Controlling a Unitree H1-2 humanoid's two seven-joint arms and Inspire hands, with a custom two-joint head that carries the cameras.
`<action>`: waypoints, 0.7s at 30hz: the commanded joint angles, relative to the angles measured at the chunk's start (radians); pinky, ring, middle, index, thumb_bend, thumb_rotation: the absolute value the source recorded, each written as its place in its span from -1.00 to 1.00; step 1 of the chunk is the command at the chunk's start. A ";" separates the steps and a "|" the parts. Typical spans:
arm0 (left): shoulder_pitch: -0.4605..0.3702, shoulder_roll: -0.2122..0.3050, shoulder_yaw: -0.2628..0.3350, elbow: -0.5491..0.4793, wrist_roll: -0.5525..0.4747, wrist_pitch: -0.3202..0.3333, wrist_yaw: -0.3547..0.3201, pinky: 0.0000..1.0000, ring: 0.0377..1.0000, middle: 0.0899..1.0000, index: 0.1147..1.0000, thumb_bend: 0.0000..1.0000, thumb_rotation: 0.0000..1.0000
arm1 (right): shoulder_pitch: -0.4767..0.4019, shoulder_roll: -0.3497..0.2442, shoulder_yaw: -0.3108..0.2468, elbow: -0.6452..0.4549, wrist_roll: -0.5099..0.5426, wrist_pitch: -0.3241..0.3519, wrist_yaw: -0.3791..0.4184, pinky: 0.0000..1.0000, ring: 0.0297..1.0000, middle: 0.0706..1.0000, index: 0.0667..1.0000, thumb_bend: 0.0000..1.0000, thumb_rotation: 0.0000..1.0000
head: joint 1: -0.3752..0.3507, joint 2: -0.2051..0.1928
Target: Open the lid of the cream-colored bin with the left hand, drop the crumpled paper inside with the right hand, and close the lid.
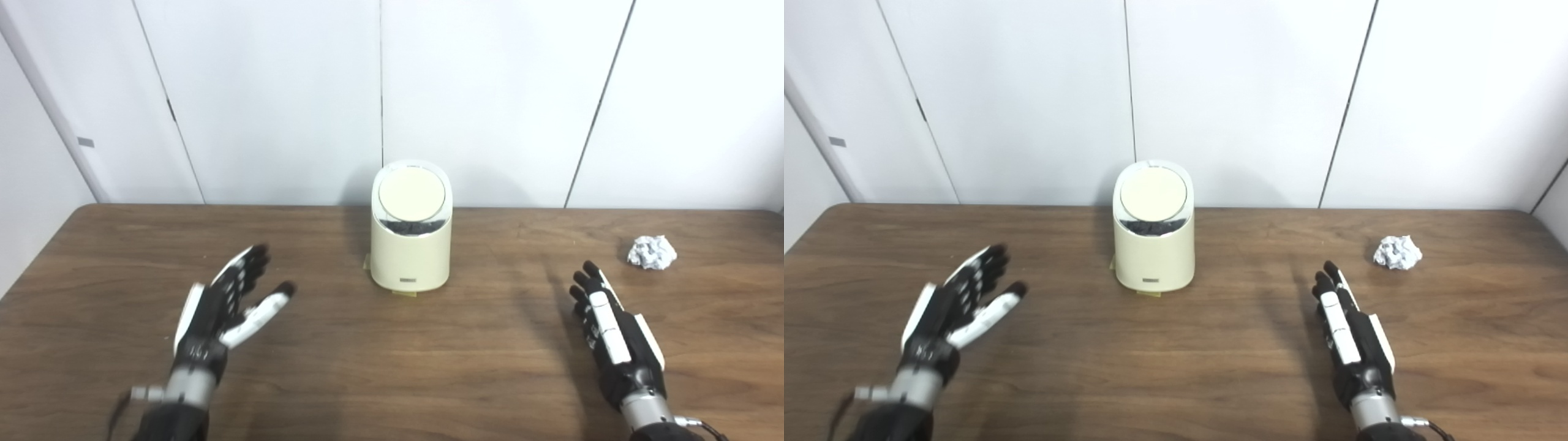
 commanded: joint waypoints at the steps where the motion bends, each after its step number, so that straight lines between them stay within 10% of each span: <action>1: -0.089 0.021 -0.020 -0.040 0.047 0.020 -0.015 0.73 0.74 0.72 0.76 0.68 -0.37 | -0.011 -0.004 0.000 -0.030 -0.004 -0.022 0.005 1.00 0.91 0.91 0.95 0.13 0.61 | 0.003 -0.004; 11: -0.321 0.059 -0.071 -0.005 0.165 0.084 -0.158 0.71 0.79 0.77 0.78 0.69 -0.51 | 0.008 -0.006 0.003 -0.009 0.006 -0.046 0.021 1.00 0.92 0.93 0.96 0.09 0.61 | 0.010 -0.042; 21: -0.562 -0.033 -0.068 0.156 0.354 0.085 -0.354 0.77 0.87 0.87 0.90 0.70 -0.52 | 0.011 -0.013 0.004 0.023 -0.003 -0.079 0.023 1.00 0.91 0.92 0.95 0.16 0.59 | 0.040 -0.050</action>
